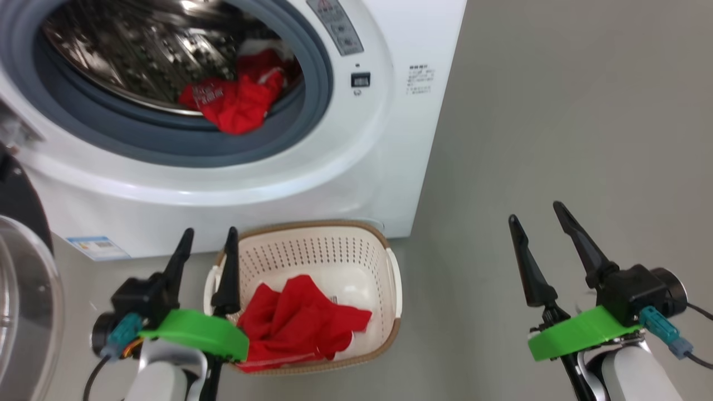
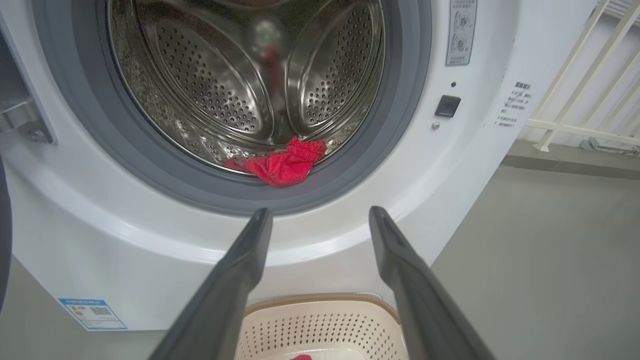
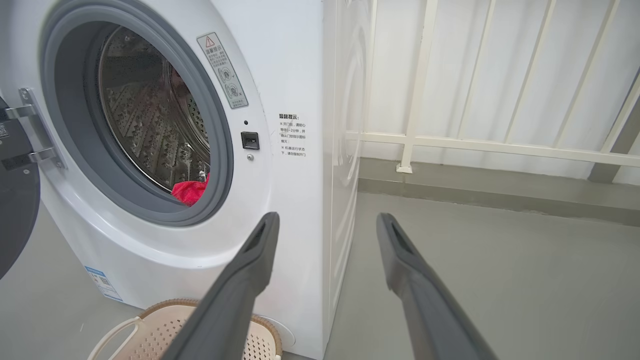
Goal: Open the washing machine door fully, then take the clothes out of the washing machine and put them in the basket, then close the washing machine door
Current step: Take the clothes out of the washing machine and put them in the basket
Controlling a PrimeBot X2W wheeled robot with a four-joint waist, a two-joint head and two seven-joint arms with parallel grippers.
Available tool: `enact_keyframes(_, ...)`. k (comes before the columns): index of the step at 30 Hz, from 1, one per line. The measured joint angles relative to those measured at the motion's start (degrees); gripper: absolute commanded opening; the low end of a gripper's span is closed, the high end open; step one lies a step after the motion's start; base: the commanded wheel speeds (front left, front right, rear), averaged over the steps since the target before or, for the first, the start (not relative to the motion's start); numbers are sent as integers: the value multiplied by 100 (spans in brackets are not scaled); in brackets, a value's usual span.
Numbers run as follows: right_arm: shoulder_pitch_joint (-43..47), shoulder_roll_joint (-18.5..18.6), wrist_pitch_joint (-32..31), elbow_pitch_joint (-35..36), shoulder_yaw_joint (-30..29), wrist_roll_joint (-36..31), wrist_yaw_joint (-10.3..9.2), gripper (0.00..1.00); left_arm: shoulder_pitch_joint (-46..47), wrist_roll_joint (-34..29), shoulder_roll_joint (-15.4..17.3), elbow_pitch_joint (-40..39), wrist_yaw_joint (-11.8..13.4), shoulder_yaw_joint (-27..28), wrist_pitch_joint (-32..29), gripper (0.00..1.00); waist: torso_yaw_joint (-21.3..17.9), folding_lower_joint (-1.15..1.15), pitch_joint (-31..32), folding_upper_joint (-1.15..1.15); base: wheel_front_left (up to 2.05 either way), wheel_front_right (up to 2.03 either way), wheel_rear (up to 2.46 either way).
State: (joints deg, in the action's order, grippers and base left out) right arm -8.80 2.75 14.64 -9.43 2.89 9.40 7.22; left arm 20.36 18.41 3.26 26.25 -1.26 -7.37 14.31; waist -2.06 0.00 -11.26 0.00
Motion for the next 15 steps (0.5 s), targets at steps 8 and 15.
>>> enact_keyframes(8,336,-3,0,22,-258,-247,0,100,-782,-160,19,-850,112,196,14,100,74,0,449,0,0,0,0)
enact_keyframes(15,662,-11,0,104,-334,-297,0,100,-1452,-391,80,-1346,343,332,16,100,76,0,812,0,0,0,0)
